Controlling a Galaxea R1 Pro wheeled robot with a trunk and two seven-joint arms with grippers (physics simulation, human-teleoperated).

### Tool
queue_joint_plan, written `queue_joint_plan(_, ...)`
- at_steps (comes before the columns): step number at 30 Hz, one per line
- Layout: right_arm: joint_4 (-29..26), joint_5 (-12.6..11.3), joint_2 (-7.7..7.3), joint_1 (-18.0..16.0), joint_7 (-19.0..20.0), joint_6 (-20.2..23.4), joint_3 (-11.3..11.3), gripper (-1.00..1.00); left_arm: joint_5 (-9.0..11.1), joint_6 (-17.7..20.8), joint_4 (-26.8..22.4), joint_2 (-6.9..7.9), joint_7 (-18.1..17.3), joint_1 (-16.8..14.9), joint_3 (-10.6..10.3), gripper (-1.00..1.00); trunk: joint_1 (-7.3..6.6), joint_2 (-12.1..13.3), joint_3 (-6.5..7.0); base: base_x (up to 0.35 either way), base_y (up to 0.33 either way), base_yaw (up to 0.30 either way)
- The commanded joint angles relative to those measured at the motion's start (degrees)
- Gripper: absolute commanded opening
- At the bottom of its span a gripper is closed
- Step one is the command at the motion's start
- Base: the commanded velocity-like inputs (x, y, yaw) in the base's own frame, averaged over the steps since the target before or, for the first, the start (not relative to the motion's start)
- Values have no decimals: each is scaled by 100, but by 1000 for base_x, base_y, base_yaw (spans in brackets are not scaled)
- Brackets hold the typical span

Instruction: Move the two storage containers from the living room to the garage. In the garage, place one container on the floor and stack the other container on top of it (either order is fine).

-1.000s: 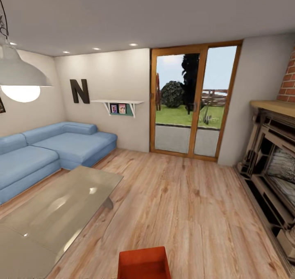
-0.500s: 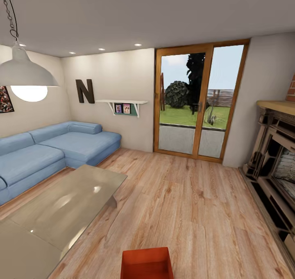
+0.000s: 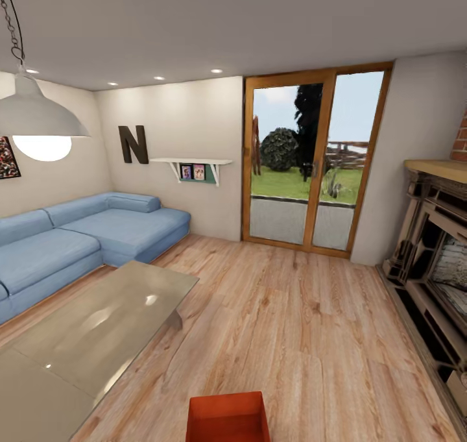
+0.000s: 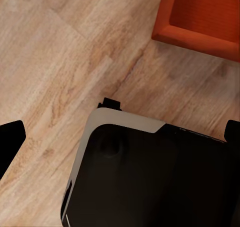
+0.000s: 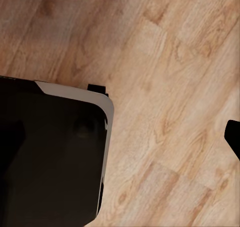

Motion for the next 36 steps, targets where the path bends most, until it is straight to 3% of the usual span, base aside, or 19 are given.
queue_joint_plan(1,17,27,2,-5,-25,-25,36,100,8,-13,7,1,-13,-2,44,100,2,-4,-2,0,-36,0)
queue_joint_plan(36,17,28,4,-5,49,-15,38,100,8,-13,7,1,-7,-2,44,100,2,-4,-44,0,-1,14)
